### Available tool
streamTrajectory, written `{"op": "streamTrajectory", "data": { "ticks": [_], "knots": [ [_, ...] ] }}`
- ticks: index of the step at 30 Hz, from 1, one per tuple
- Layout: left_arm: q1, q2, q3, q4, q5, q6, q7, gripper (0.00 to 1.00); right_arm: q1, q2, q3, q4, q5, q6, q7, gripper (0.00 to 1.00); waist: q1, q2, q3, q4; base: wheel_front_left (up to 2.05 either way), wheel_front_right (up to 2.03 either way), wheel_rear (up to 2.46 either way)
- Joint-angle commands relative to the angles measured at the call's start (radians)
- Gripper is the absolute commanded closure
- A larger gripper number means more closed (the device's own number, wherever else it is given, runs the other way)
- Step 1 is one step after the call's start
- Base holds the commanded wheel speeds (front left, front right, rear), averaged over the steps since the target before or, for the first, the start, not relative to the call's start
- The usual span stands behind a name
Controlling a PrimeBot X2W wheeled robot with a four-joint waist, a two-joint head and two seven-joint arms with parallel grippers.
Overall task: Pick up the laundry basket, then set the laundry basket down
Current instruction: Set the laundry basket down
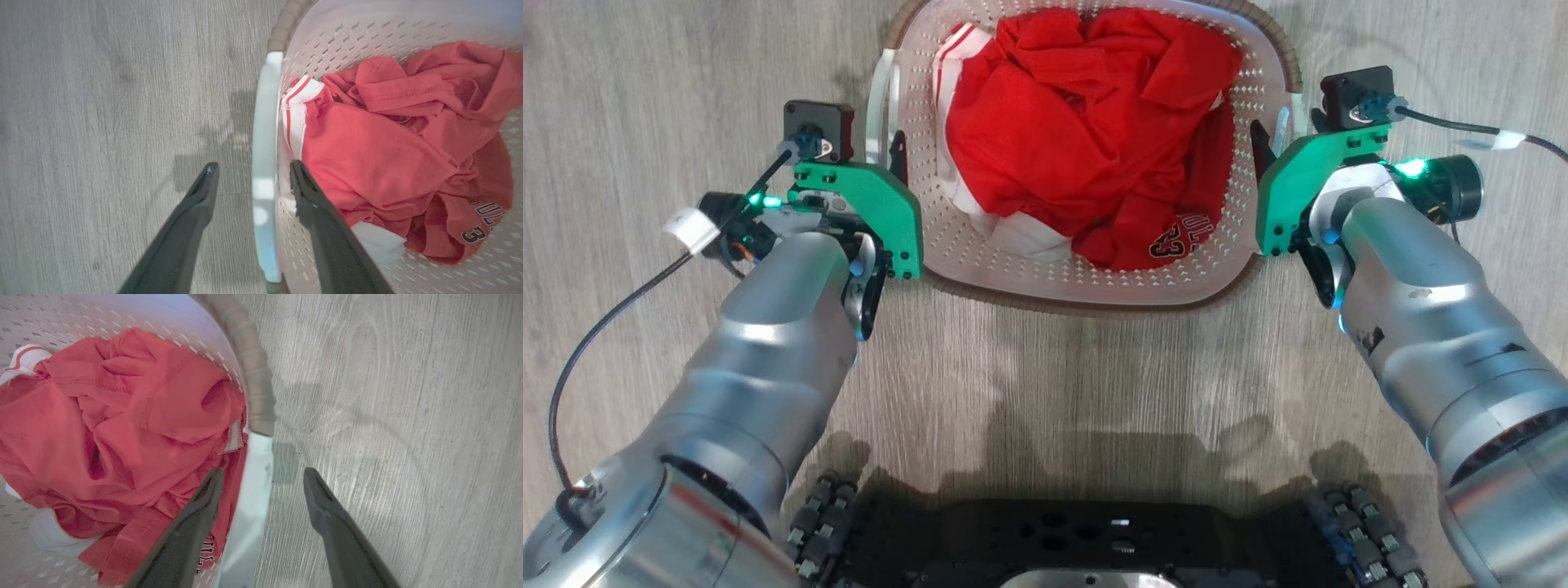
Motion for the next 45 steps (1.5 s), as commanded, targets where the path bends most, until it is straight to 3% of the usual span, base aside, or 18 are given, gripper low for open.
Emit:
{"op": "streamTrajectory", "data": {
  "ticks": [1,2,19,27,31,38,45],
  "knots": [
    [0.023,0.026,0.018,0.003,-0.007,0.006,-0.007,0.07,0.060,0.019,-0.010,-0.005,-0.022,0.006,0.002,0.00,0.0000,-0.0001,-0.009,0.002,0.00,0.00,0.00],
    [0.024,0.026,0.018,0.004,-0.009,0.006,-0.007,0.00,0.061,0.020,-0.020,-0.005,-0.033,0.006,0.003,0.00,0.0000,-0.0001,-0.012,0.002,0.00,0.00,0.00],
    [0.071,0.026,0.063,-0.071,0.009,0.022,-0.007,0.00,0.076,0.021,-0.095,-0.005,-0.097,0.006,-0.041,0.00,0.0000,-0.0001,-0.109,0.011,0.00,0.00,0.00],
    [0.151,0.056,0.200,-0.220,0.111,0.038,-0.007,0.00,0.090,0.021,-0.126,-0.026,-0.090,0.006,-0.080,0.00,0.0000,-0.0001,-0.227,-0.002,0.00,0.00,0.00],
    [0.196,0.066,0.265,-0.295,0.169,0.043,-0.007,0.00,0.105,0.021,-0.158,-0.084,-0.105,0.006,-0.081,0.00,0.0000,-0.0001,-0.269,-0.010,0.00,0.00,0.00],
    [0.351,0.076,0.431,-0.466,0.338,0.041,-0.007,0.00,0.242,0.021,-0.307,-0.314,-0.247,0.006,-0.082,0.00,0.0000,-0.0001,-0.394,-0.019,0.00,0.00,0.00],
    [0.507,0.078,0.574,-0.652,0.490,0.028,-0.007,0.00,0.406,0.021,-0.370,-0.523,-0.335,0.006,-0.082,0.00,0.0000,-0.0001,-0.511,-0.019,0.00,0.00,0.00]
  ]
}}
